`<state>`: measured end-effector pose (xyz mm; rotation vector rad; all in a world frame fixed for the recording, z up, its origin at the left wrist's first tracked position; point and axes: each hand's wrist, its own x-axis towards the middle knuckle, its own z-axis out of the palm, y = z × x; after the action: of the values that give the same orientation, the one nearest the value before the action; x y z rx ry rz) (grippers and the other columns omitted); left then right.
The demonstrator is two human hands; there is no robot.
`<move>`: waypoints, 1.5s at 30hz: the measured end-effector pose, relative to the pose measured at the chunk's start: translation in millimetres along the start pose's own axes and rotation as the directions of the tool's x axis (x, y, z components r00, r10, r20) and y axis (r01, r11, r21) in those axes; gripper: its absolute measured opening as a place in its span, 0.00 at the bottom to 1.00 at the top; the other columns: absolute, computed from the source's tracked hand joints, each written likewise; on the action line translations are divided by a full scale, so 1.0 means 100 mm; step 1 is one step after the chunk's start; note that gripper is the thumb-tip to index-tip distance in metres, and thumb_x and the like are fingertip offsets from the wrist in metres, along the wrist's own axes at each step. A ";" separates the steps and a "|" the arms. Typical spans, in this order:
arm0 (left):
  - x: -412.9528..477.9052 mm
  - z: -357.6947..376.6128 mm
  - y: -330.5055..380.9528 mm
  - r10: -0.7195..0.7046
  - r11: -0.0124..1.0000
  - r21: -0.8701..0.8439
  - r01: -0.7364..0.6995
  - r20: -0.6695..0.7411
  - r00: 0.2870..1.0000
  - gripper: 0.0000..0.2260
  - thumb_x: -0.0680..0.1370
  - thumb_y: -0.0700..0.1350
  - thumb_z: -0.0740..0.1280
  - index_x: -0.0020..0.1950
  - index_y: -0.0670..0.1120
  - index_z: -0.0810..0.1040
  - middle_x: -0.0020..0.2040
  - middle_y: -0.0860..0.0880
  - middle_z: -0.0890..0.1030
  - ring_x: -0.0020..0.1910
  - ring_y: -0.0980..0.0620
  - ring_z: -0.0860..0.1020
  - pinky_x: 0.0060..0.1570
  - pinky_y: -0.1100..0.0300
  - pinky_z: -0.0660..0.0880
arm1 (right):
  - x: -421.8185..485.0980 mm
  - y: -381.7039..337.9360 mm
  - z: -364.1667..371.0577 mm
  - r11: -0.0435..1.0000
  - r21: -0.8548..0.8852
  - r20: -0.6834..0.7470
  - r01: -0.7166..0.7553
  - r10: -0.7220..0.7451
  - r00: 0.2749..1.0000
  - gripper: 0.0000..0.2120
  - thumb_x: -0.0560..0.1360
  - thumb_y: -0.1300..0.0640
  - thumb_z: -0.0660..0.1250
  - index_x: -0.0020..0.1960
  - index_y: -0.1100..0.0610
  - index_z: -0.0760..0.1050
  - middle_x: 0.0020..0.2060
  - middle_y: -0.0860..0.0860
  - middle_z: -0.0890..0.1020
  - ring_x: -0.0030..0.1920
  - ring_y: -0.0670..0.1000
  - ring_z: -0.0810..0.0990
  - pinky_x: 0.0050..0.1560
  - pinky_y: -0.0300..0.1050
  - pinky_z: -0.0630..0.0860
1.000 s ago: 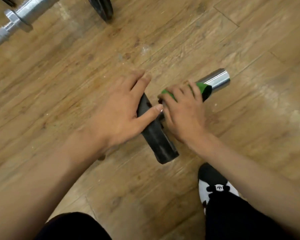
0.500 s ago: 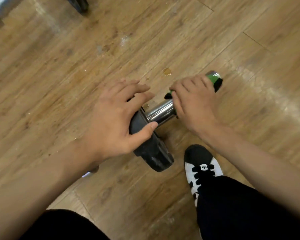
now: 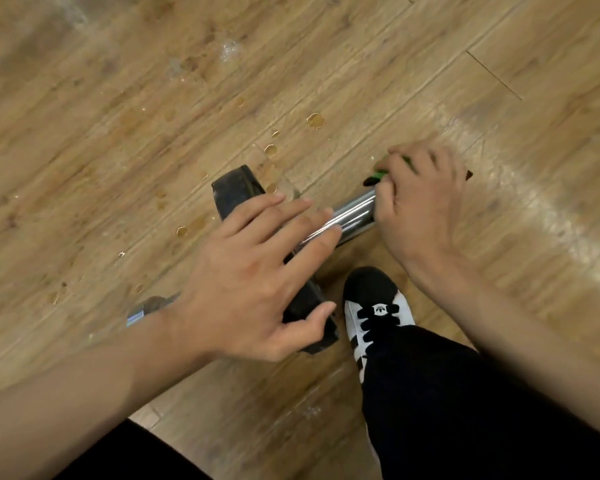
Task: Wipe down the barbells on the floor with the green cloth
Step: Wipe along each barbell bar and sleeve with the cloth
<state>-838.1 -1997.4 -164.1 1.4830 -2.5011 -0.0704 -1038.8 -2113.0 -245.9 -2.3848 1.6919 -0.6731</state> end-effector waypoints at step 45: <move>-0.02 0.01 -0.42 -0.137 0.990 -0.048 0.134 -0.074 0.988 0.30 0.78 0.60 0.66 0.72 0.40 0.79 0.77 0.38 0.71 0.79 0.35 0.66 0.77 0.35 0.61 | 0.17 -0.25 0.30 0.985 0.018 -0.036 0.169 -0.169 0.985 0.17 0.83 0.56 0.58 0.67 0.57 0.80 0.65 0.53 0.81 0.67 0.58 0.76 0.71 0.59 0.64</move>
<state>-800.8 -2016.0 -172.2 1.6052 -2.3224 -0.0878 -999.6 -2124.3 -258.5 -2.5369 1.4982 -0.7565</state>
